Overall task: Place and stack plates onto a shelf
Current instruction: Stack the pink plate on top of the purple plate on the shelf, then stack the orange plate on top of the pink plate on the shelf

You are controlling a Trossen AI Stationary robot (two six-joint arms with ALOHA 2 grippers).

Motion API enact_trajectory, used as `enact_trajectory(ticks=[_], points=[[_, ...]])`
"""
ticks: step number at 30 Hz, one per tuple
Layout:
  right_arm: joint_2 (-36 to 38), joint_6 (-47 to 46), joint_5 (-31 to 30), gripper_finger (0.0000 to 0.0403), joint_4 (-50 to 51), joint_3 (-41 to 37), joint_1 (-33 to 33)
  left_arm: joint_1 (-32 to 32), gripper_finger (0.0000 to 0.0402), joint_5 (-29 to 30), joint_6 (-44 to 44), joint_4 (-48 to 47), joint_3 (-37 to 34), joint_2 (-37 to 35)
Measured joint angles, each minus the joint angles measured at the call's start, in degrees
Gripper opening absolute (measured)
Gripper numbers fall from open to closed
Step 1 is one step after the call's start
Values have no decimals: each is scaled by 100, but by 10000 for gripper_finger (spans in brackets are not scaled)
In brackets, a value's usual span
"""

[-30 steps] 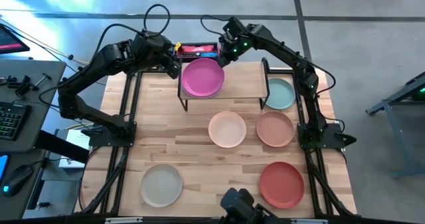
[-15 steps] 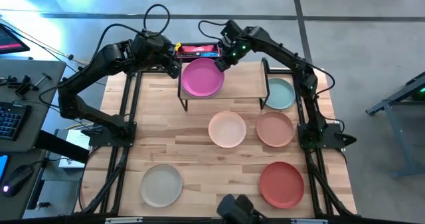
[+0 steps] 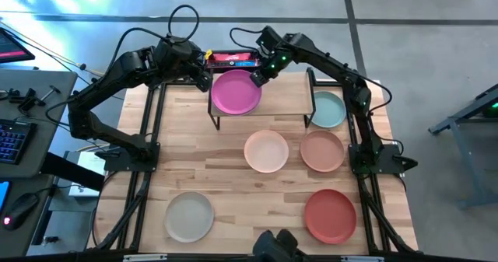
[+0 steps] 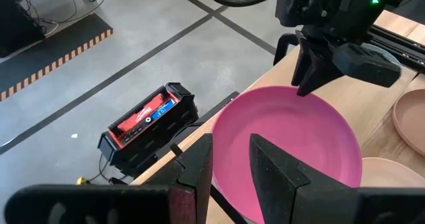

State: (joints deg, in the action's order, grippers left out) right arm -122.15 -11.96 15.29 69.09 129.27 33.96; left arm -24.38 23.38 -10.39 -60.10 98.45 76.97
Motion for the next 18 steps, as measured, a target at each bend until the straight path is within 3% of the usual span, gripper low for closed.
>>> enact_trajectory(ticks=[13,18], points=[[267,463,195,94,896,476,172,26,87,-42,-137,-939,-138,0],[581,696,484,94,1817,461,118,46,87,-437,-197,-1107,-479,5]])
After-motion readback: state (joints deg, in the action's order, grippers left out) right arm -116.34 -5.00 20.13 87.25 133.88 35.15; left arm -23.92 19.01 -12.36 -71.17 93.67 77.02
